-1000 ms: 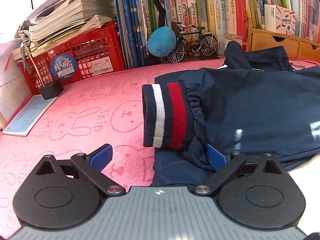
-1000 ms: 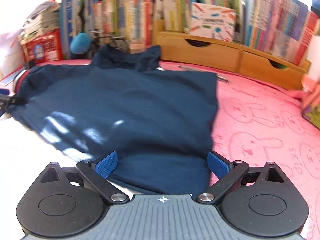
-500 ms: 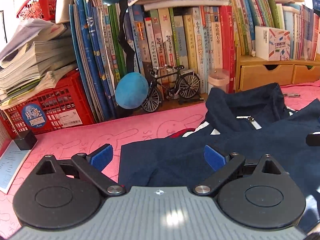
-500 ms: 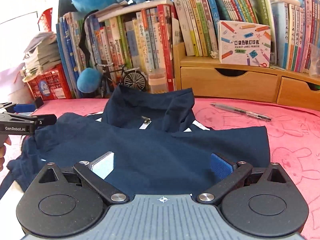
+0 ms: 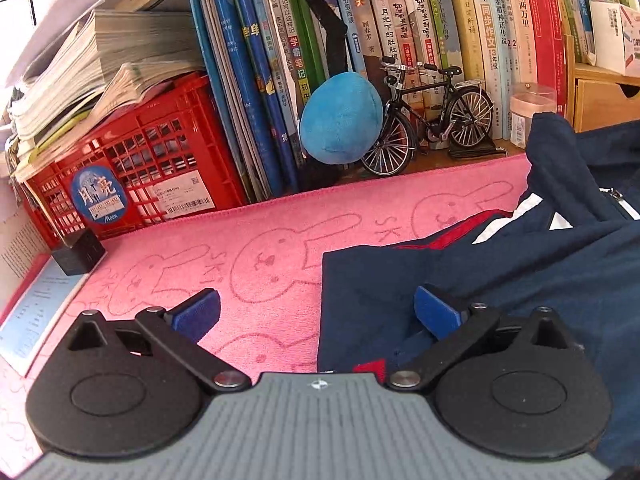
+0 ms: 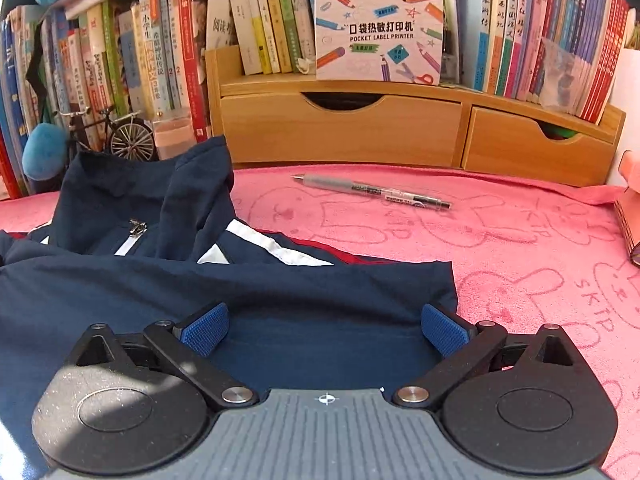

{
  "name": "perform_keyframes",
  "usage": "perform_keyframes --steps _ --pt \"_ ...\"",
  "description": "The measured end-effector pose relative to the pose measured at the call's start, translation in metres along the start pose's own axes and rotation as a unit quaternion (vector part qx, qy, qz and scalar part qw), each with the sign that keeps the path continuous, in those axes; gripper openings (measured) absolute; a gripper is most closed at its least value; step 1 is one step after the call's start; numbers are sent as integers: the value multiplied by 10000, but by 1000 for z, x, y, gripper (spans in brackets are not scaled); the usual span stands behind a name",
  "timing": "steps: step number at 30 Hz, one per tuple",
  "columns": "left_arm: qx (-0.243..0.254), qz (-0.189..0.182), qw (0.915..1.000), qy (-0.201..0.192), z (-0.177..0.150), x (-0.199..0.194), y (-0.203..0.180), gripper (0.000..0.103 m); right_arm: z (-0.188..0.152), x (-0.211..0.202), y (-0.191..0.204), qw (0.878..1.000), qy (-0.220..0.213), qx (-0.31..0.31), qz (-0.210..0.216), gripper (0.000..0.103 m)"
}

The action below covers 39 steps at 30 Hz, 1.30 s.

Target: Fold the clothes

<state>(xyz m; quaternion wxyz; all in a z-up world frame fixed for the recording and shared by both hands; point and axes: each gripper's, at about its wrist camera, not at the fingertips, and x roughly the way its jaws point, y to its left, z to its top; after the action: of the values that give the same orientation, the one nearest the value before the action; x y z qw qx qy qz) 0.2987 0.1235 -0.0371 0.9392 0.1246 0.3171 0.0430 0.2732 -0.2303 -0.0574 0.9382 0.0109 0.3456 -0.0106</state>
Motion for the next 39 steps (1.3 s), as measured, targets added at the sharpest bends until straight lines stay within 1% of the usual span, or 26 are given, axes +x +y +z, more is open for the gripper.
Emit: perform_keyframes --steps 3,4,5,6,7,9,10,13,14,15,18,21,22,24,27,29,31,34,35,37,38,39 --pt "195 312 9993 -41 1 -17 -5 103 4 3 1 10000 1 -1 -31 103" --pt "260 416 9988 -55 1 -23 -7 102 3 -4 2 10000 15 10 -6 103" --pt "322 506 9982 -77 2 -29 -8 97 0 -17 0 10000 10 88 41 100" --pt "336 322 9985 -285 -5 -53 -5 98 -5 -34 -2 9997 -50 181 160 99" --pt "377 141 9982 -452 -12 -74 -1 98 -15 -59 -6 9980 -252 290 509 99" --pt "436 -214 9957 -791 -34 -131 9 103 -40 -115 -13 9887 -603 253 1346 103" --pt "479 -340 9945 -873 -46 -155 12 103 -54 -143 -14 9846 -744 136 1577 103" --pt "611 -579 9904 -1096 -89 -227 13 103 -100 -218 -18 9772 -1115 -342 1772 103" --pt "617 -643 9896 -1132 -102 -243 12 103 -116 -241 -19 9741 -1251 -537 1808 103" --pt "619 -772 9884 -1148 -123 -267 10 103 -135 -265 -21 9708 -1357 -726 1840 103" --pt "628 -970 9878 -1048 -170 -311 4 103 -178 -305 -24 9701 -1208 -947 1880 103" --pt "727 -925 9894 -854 -210 -336 -4 103 -222 -342 -26 9691 -1027 -1139 1933 103" --pt "746 -883 9903 -775 -223 -343 -5 103 -235 -347 -26 9696 -874 -1115 1996 103" --pt "677 -921 9920 -538 -244 -348 -7 103 -261 -350 -24 9693 -562 -1087 2133 103" --pt "650 -1021 9922 -308 -274 -351 -12 103 -291 -342 -19 9701 -233 -1063 2168 103" --pt "638 -1082 9918 -215 -289 -345 -18 103 -293 -329 -20 9703 -170 -868 2250 103" --pt "558 -977 9935 -158 -299 -334 -23 103 -296 -316 -21 9701 -107 -673 2331 103" --pt "122 -871 9961 -25 -301 -312 -24 103 -300 -297 -23 9688 -13 -380 2451 103" --pt "-46 -890 9960 10 -301 -305 -23 103 -302 -290 -23 9681 19 -282 2490 103" --pt "-347 -997 9944 60 -299 -297 -20 103 -305 -277 -24 9664 82 -87 2568 98" --pt "-480 -1085 9929 76 -298 -295 -19 100 -306 -270 -25 9654 113 11 2606 81" --pt "-587 -1238 9905 72 -298 -299 -17 86 -306 -267 -25 9635 156 92 2671 51"
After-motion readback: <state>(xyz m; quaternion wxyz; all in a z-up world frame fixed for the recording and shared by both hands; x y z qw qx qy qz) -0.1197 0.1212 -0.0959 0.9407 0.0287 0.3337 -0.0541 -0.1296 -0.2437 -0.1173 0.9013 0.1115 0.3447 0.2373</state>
